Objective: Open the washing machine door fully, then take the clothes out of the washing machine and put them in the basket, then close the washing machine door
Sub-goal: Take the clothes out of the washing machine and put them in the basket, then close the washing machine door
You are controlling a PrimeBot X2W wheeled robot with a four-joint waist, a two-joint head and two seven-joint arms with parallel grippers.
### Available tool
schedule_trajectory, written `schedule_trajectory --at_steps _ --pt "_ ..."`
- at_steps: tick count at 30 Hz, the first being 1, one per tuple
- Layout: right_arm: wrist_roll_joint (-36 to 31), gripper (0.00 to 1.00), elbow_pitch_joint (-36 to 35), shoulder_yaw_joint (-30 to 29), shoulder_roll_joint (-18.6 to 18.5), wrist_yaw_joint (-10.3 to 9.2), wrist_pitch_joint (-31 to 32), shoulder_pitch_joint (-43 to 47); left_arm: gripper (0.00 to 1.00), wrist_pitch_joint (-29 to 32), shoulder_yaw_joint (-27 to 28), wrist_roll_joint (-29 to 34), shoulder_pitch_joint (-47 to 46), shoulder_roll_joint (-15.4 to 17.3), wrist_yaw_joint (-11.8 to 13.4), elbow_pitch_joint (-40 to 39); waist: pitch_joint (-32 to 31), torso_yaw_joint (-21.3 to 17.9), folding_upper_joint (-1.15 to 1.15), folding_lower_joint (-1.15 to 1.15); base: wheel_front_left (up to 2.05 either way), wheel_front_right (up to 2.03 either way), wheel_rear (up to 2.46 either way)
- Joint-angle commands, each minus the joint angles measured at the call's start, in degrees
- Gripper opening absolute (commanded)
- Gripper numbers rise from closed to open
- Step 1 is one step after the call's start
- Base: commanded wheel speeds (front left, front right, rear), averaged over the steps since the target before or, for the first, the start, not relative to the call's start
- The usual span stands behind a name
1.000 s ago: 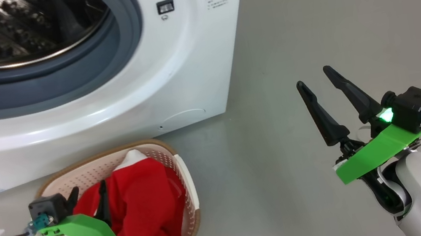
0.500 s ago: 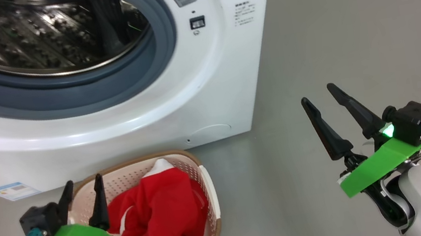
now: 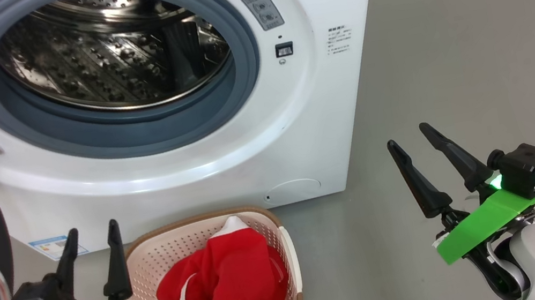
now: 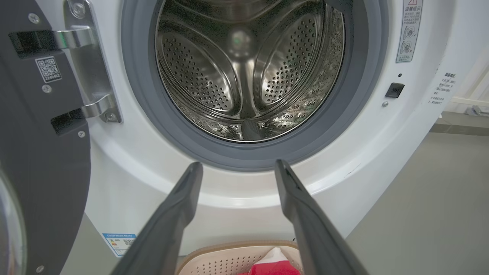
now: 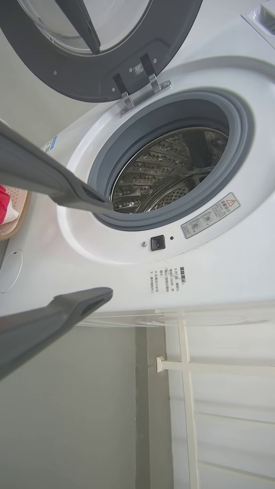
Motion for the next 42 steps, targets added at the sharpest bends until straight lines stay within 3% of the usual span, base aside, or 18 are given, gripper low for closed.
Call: schedule_trajectory --at_steps 1,10,19,42 --pt "0.44 1.00 -1.23 0.92 -0.21 0.09 -0.27 0.76 1.00 -0.70 2.13 0.31 -0.29 1.73 0.71 -1.84 -0.60 0.43 0.00 0.00 0.00 0.00 0.00" --pt "0.84 1.00 -1.37 1.44 -0.61 0.09 -0.27 1.66 1.00 -0.14 3.73 -0.93 5.04 1.83 3.15 -11.01 -2.29 0.18 0.00 0.00 0.00 0.00 0.00" --pt "0.61 1.00 -1.78 1.09 -1.08 0.09 -0.27 2.46 1.00 0.13 4.41 -2.08 9.22 2.10 3.77 -16.46 -3.45 -0.36 0.00 0.00 0.00 0.00 0.00" --pt "-0.91 1.00 -2.37 -0.18 -1.14 0.09 -0.27 2.15 1.00 -0.19 3.79 -1.55 9.68 2.75 4.74 -16.84 -2.58 -0.82 0.00 0.00 0.00 0.00 0.00"
